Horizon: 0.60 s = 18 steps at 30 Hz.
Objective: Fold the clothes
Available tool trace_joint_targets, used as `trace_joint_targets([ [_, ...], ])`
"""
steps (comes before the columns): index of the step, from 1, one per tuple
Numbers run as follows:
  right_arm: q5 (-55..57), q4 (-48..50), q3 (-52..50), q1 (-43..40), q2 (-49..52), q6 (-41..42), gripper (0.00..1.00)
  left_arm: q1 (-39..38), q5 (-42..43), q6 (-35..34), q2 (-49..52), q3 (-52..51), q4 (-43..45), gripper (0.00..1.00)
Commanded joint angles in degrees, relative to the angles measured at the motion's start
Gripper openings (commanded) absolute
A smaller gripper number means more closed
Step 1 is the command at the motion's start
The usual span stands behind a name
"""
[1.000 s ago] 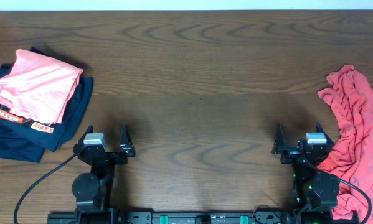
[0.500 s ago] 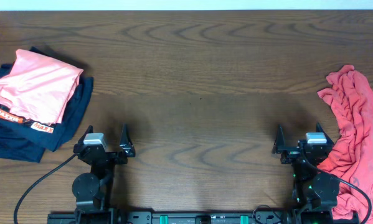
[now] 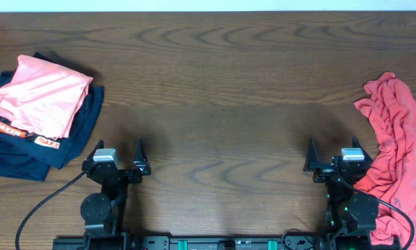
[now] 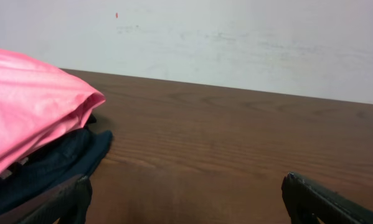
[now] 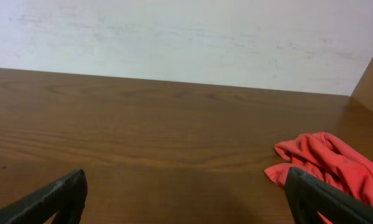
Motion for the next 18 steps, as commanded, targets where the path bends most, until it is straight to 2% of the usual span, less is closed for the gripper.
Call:
trace_joint_targets([
  [1,0.0,-0.22,-0.07,-0.66,-0.17,-0.48,0.99,0.24,0.59,0.98,-0.39,-0.83,-1.9,0.98],
  [14,-2.23,-0.63,-0.07,-0.66,-0.17,-0.09,0.99,0.24,0.61,0.98,-0.39,-0.83,-1.84,0.98],
  [18,-2.34,-0.5,-0.07,-0.66,0.52,5.57,0.99,0.24,0.59,0.98,-0.39,-0.83,-2.05,0.98],
])
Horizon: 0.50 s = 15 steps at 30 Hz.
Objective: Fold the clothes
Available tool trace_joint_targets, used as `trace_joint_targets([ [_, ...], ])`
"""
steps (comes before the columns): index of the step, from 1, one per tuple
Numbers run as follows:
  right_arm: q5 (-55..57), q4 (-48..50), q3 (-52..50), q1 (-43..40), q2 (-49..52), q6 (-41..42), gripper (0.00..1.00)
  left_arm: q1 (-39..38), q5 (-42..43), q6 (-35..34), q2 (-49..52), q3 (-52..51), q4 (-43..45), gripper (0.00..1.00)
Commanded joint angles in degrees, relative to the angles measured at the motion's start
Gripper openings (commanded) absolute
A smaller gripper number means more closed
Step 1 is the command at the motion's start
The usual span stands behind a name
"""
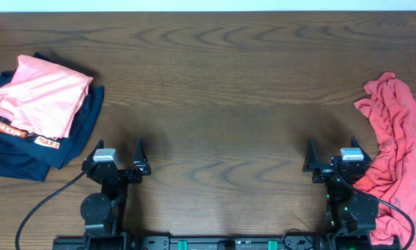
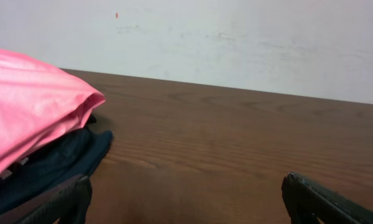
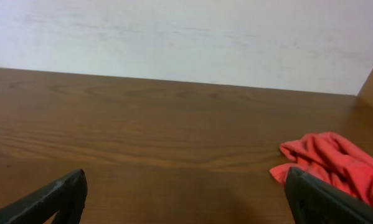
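A crumpled red garment (image 1: 396,149) lies unfolded at the table's right edge, also seen in the right wrist view (image 3: 335,163). At the far left a folded pink shirt (image 1: 41,94) rests on a folded navy garment (image 1: 27,149); both show in the left wrist view as pink shirt (image 2: 24,118) and navy garment (image 2: 55,165). My left gripper (image 1: 116,165) is open near the front edge, right of the stack, holding nothing. My right gripper (image 1: 330,164) is open too, just left of the red garment, nothing between its fingers (image 3: 55,199).
The brown wooden table (image 1: 221,90) stretches between the two piles. A pale wall (image 2: 236,37) stands behind its far edge. Black cables trail from each arm base along the front edge.
The right wrist view has shifted slightly to the left, so the red garment sits a little further right in it. Everything else is unchanged.
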Motion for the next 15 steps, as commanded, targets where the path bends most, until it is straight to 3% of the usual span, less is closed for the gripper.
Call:
trace_joint_targets([
  [1,-1.09,-0.37,-0.07,-0.66,0.52,5.99,0.99,0.24,0.61,0.96,-0.37,-0.83,-2.08,0.98],
  [6,-2.23,-0.39,0.04,-0.66,1.07,15.02,0.99,0.24,0.87,0.92,-0.35,-0.83,-2.1,0.98],
  [15,-0.74,-14.62,9.16,-0.66,6.56,10.78,0.99,0.24,3.85,-6.88,1.44,0.46,-2.97,0.98],
])
